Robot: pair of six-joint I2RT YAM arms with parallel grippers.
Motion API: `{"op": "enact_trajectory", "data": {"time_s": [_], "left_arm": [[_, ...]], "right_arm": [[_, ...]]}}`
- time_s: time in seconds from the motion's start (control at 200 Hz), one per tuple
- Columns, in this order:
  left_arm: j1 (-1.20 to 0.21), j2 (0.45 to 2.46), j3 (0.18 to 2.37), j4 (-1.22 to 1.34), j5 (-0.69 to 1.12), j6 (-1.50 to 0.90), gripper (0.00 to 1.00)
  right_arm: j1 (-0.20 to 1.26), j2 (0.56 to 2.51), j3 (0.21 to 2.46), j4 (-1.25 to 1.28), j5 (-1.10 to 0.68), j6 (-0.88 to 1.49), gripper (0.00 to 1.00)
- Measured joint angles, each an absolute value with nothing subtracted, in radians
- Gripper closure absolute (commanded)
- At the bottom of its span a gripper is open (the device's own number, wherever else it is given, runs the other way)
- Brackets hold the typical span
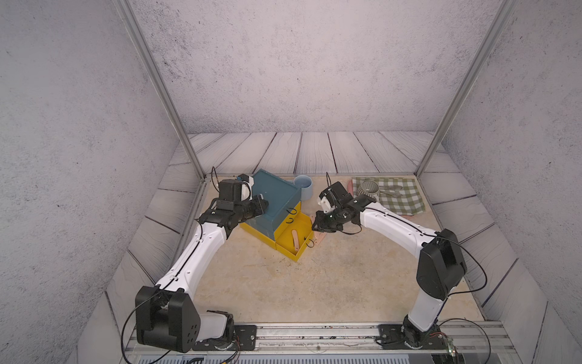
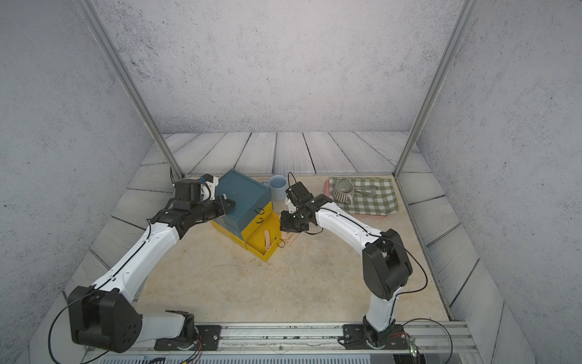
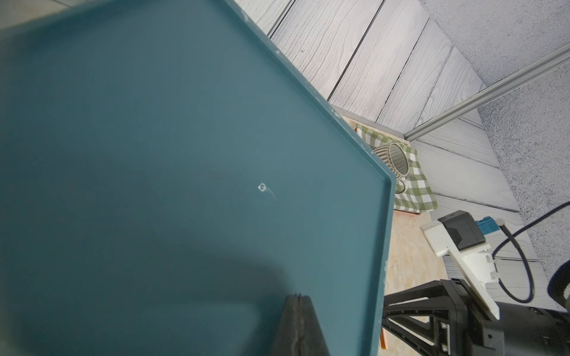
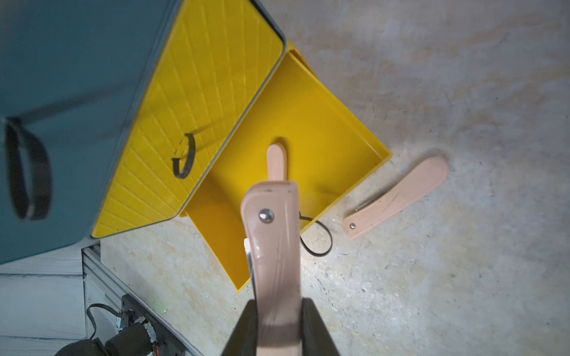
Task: Place the fruit knives into the drawer by color
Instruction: Place the fruit knife in the drawer.
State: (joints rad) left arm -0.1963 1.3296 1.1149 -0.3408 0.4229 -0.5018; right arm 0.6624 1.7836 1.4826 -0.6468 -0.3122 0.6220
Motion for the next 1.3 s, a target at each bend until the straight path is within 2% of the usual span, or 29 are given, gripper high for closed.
{"op": "enact_trajectory", "data": {"time_s": [0.801,1.296], "left_arm": [[-0.196,1.33,1.115,-0.34,0.423,-0.502,1.0],[-0.197,1.334,1.115,-0.335,0.427,-0.502,1.0]], "right_arm": [[0.669,1.993,1.563,-0.488,-0.365,0.749,0.74],[0.669,1.994,1.565,-0.472,-0.368,0.743,0.72]]}}
